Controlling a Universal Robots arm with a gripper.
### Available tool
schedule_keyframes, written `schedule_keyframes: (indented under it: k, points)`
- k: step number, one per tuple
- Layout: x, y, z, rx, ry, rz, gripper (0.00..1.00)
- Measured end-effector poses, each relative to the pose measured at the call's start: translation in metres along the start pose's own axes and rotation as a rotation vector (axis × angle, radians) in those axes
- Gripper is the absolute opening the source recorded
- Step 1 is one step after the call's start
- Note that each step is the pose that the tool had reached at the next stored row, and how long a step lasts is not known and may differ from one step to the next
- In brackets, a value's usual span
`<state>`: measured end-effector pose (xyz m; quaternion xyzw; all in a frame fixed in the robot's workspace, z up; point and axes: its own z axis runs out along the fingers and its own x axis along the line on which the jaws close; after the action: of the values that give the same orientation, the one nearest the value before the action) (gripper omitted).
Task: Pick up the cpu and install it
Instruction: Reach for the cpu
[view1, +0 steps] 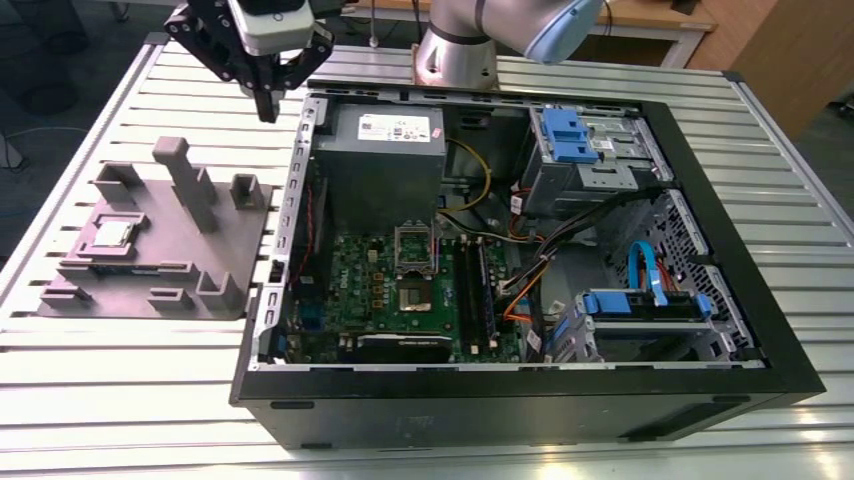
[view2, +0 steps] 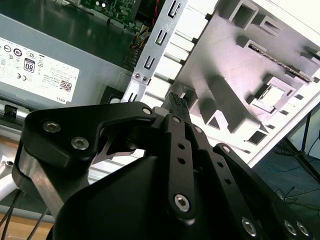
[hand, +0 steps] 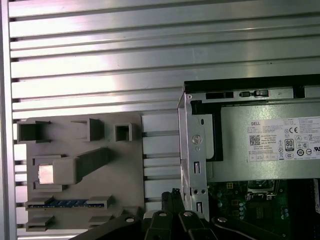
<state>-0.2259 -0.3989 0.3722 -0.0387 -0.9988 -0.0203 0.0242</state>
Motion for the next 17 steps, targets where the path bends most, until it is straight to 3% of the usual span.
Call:
schedule_keyframes:
  k: [17]
  points:
    - [0.0067, -0.0006, 0.0021, 0.0, 0.0, 0.0, 0.1]
